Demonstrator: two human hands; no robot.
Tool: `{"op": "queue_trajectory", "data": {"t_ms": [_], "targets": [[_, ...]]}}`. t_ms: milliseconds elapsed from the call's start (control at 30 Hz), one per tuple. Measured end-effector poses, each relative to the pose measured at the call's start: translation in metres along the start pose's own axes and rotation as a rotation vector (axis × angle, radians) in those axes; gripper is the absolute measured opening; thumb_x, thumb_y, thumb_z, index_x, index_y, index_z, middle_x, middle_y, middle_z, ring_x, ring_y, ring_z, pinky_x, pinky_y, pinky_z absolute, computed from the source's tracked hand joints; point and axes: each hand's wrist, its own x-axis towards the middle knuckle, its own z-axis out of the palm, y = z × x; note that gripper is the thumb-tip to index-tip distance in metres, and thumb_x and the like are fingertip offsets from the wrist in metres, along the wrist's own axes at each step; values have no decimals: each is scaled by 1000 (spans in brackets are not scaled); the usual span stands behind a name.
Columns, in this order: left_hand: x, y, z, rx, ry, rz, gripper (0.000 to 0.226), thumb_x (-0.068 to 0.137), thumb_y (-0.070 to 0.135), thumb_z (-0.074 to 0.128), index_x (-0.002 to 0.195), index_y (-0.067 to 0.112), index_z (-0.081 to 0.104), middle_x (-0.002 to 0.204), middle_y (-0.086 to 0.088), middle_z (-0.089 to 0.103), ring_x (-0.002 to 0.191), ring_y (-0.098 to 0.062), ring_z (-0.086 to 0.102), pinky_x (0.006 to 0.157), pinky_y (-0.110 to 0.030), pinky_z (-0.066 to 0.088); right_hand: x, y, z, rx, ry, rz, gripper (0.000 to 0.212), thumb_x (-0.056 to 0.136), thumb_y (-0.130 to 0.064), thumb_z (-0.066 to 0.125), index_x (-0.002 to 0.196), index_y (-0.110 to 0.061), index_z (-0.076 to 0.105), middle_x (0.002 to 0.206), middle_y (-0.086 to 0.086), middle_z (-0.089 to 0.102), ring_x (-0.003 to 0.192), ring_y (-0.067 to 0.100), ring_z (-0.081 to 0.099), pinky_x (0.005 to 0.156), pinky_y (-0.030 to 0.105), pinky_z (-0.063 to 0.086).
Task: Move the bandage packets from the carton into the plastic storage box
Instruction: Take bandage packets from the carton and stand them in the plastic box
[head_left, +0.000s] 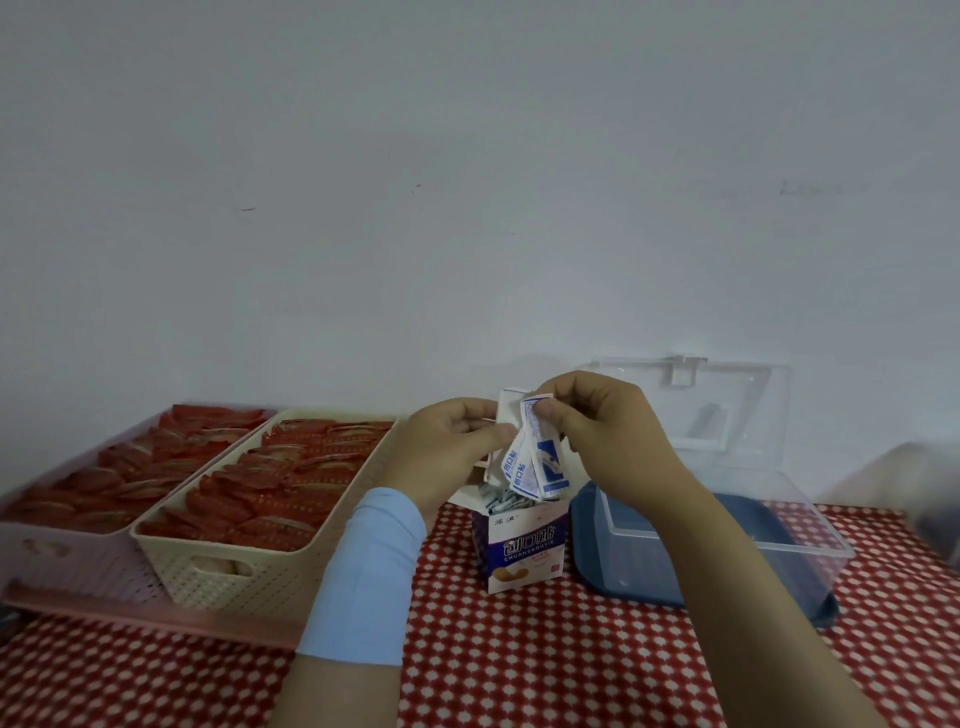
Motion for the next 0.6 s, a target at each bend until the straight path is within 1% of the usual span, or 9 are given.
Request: {"op": "queue_trajectory", "data": {"t_ms": [67, 167, 267, 333, 367, 433, 467, 567, 600], "targets": [[-3, 2, 4, -101, -103, -44, 16, 91, 11, 67, 107, 8, 70, 98, -13, 75, 81, -23, 71, 73, -37, 60, 0, 2, -1, -16, -2, 10, 15, 96, -14, 62, 85, -19, 71, 67, -12, 70, 56, -2, 62, 53, 13, 46], [-6, 1, 7, -200, -221, -76, 26, 92, 13, 63, 116, 4, 66, 102, -15, 73, 82, -21, 68, 74, -33, 59, 1, 2, -4, 15, 2, 33, 13, 96, -15, 62, 87, -18, 71, 71, -5, 73, 58, 3, 66, 53, 17, 49], [-7, 2, 11, -286, -262, -93, 43, 85, 18, 66, 122, -2, 61, 107, -21, 71, 87, -26, 67, 81, -37, 58, -1, -1, -5, 102, 17, 27, 15, 96, -9, 62, 85, -14, 72, 67, -7, 71, 55, 2, 64, 52, 16, 48], [-7, 3, 15, -363, -301, -113, 49, 81, 20, 66, 124, -5, 59, 110, -23, 70, 89, -27, 68, 78, -37, 59, -2, -3, -5, 190, 29, 51, 13, 95, -8, 64, 86, -12, 73, 68, -6, 72, 57, 4, 64, 52, 17, 49], [-8, 3, 18, -399, -325, -132, 50, 80, 20, 66, 124, -4, 59, 110, -23, 70, 89, -27, 69, 75, -36, 61, -2, -4, -6, 230, 33, 68, 12, 94, -8, 64, 86, -11, 73, 69, -5, 72, 58, 5, 65, 52, 18, 50], [-9, 3, 24, -452, -364, -174, 48, 79, 21, 66, 122, -1, 61, 109, -21, 71, 90, -26, 71, 72, -35, 61, -3, -3, -8, 261, 26, 94, 10, 94, -9, 65, 90, -10, 74, 70, -3, 73, 60, 7, 67, 54, 19, 51], [-8, 1, 27, -469, -378, -189, 47, 80, 22, 66, 122, 0, 61, 108, -20, 71, 91, -27, 71, 75, -36, 61, -3, -3, -9, 255, 15, 99, 9, 94, -9, 66, 92, -9, 75, 71, -3, 73, 60, 7, 66, 54, 20, 51], [-10, -1, 40, -516, -411, -194, 48, 82, 22, 64, 124, -1, 60, 111, -21, 68, 98, -29, 69, 92, -42, 55, -7, -3, -10, 264, -15, 116, 10, 93, -8, 67, 97, -7, 75, 78, 3, 75, 67, 10, 68, 61, 23, 55], [-10, -2, 45, -554, -413, -191, 43, 82, 21, 64, 120, 0, 63, 110, -21, 68, 98, -29, 69, 95, -42, 53, -9, -3, -12, 276, -15, 128, 11, 93, -8, 67, 100, -8, 75, 82, 4, 76, 70, 12, 69, 64, 25, 56]]}}
